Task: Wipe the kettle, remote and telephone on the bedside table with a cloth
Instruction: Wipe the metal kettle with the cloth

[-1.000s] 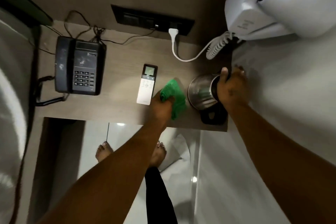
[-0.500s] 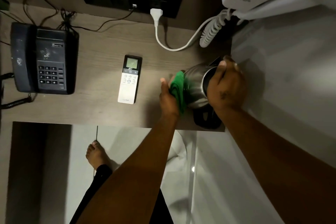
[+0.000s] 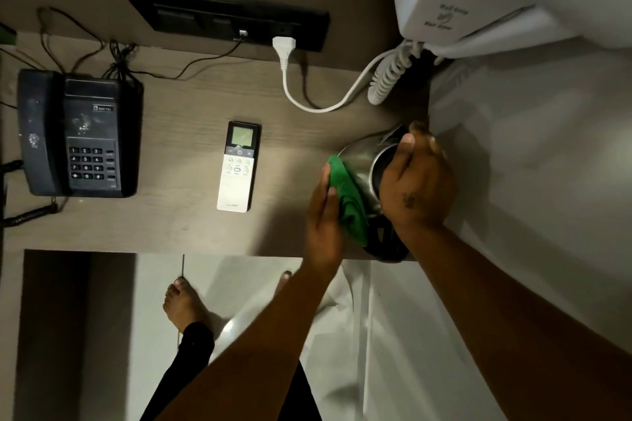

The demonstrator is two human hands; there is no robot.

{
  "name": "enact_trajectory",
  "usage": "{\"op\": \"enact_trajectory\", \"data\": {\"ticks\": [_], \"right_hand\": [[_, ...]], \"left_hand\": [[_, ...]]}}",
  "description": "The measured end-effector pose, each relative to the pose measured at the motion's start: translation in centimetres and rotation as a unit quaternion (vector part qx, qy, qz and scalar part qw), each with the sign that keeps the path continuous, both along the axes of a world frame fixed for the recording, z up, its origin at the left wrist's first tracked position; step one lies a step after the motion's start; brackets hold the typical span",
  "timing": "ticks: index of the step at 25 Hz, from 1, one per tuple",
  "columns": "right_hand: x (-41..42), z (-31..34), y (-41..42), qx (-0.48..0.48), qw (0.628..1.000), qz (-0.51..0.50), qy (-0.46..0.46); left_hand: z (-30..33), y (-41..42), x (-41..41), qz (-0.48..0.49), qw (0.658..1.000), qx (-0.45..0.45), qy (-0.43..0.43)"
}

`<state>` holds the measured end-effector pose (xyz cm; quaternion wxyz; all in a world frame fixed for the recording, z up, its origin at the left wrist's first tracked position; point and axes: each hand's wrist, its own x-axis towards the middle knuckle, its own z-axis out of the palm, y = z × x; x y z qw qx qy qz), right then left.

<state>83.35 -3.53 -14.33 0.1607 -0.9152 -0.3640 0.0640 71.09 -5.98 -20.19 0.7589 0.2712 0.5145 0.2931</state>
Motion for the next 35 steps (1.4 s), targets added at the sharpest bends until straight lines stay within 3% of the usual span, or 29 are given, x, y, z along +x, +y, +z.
{"op": "enact_trajectory", "data": {"ticks": [2, 6, 11, 12, 14, 18, 21, 23, 26, 28, 33, 35], "right_hand": [[-0.1, 0.2, 0.1, -0.004, 1.0, 0.002, -0.001], [-0.1, -0.3, -0.1, -0.006, 1.0, -0.004, -0.015], [0.0, 0.0, 0.0, -0.005, 1.0, -0.005, 0.007], [0.0, 0.0, 0.0, -0.001, 1.0, -0.005, 0.011], [0.0, -0.1, 0.1, 0.009, 1.0, -0.005, 0.014], [0.0, -0.2, 0.0, 0.01, 1.0, -0.006, 0.005], [-0.1, 0.0, 0.0, 0.005, 1.0, -0.008, 0.011], [-0.1, 0.0, 0.1, 0.0, 1.0, -0.008, 0.013], [-0.2, 0.1, 0.2, 0.001, 1.0, -0.011, 0.015], [-0.2, 0.1, 0.1, 0.005, 1.0, -0.011, 0.014], [-0.2, -0.2, 0.0, 0.013, 1.0, -0.01, 0.0], [-0.1, -0.2, 0.0, 0.013, 1.0, -0.01, 0.001]], "left_hand": [[-0.7, 2.5, 1.2, 0.0, 0.999, -0.05, 0.004], [-1.5, 11.2, 4.6, -0.095, 0.99, -0.096, -0.036], [1.3, 4.0, 0.9, -0.092, 0.99, 0.105, 0.004], [1.1, 2.6, 0.3, -0.073, 0.992, 0.105, 0.005], [0.2, 3.9, 0.8, -0.037, 0.999, 0.023, -0.012], [-1.2, 10.9, 4.5, -0.122, 0.991, -0.039, -0.03], [0.9, 9.3, 3.7, -0.153, 0.986, 0.063, -0.027], [1.3, 4.8, 1.6, -0.117, 0.985, 0.129, 0.01], [0.6, 2.4, -0.1, -0.032, 0.999, 0.009, 0.011], [-1.5, 5.3, 1.0, -0.039, 0.998, -0.048, 0.002], [-2.0, 12.2, 5.9, -0.153, 0.986, -0.061, -0.019], [-0.6, 11.1, 5.9, -0.156, 0.988, -0.003, -0.016]]}}
